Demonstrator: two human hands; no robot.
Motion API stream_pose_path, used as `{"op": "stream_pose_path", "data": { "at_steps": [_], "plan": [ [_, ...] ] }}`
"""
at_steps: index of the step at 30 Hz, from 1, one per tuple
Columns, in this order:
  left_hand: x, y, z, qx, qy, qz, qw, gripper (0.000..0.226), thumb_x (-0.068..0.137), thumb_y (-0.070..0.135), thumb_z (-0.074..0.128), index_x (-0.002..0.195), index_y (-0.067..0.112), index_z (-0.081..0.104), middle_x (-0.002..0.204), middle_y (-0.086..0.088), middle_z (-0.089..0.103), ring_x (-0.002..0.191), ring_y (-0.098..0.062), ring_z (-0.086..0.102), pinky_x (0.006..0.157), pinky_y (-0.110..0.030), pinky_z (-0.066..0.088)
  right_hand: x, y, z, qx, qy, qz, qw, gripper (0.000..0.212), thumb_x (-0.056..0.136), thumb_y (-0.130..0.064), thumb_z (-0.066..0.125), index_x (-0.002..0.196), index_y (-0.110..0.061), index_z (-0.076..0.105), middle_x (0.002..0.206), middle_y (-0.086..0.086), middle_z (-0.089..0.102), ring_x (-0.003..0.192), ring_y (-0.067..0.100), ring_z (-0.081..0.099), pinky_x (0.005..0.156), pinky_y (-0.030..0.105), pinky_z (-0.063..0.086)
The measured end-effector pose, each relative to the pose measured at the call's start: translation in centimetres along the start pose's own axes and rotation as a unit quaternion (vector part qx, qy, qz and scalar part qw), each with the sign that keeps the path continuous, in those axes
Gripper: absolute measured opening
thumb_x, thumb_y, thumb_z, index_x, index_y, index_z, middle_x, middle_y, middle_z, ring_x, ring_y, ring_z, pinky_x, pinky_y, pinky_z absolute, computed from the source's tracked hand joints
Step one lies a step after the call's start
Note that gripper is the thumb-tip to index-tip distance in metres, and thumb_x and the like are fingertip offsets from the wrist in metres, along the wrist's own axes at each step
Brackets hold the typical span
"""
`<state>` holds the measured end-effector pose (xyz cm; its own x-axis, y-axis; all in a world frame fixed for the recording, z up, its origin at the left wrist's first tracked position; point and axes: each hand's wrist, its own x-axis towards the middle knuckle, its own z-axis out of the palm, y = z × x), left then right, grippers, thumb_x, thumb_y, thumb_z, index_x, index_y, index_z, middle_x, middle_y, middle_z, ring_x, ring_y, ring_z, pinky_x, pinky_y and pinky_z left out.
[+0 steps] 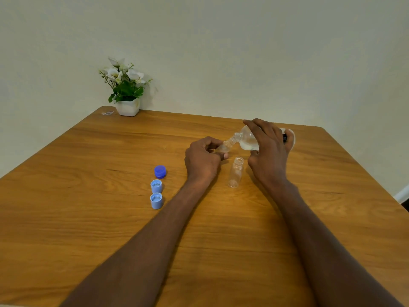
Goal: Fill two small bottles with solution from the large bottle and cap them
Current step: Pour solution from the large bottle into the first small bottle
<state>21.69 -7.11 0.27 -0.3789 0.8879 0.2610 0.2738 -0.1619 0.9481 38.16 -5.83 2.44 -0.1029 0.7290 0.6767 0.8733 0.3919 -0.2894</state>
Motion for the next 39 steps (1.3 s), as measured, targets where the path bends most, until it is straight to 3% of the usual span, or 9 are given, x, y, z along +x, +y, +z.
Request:
{"op": "stream_pose_path", "data": {
  "at_steps": [39],
  "plan": [
    [-0.18,0.25,-0.05,-0.01,-0.004,-0.014,1.0,0.03,0.072,0.013,0.092,0.093,0.031,0.079,0.092,0.016,0.076,0.092,-0.002,0.07,0.087,-0.04,0.062,-0.04,0.06,0.09,0.005,-0.002,-0.001,1.0,0.089,0.073,0.009,0.074,0.15,-0.03,0.054,0.15,-0.006,0.054,0.145,0.02,0.042,0.124,0.061,0.013]
  ]
}}
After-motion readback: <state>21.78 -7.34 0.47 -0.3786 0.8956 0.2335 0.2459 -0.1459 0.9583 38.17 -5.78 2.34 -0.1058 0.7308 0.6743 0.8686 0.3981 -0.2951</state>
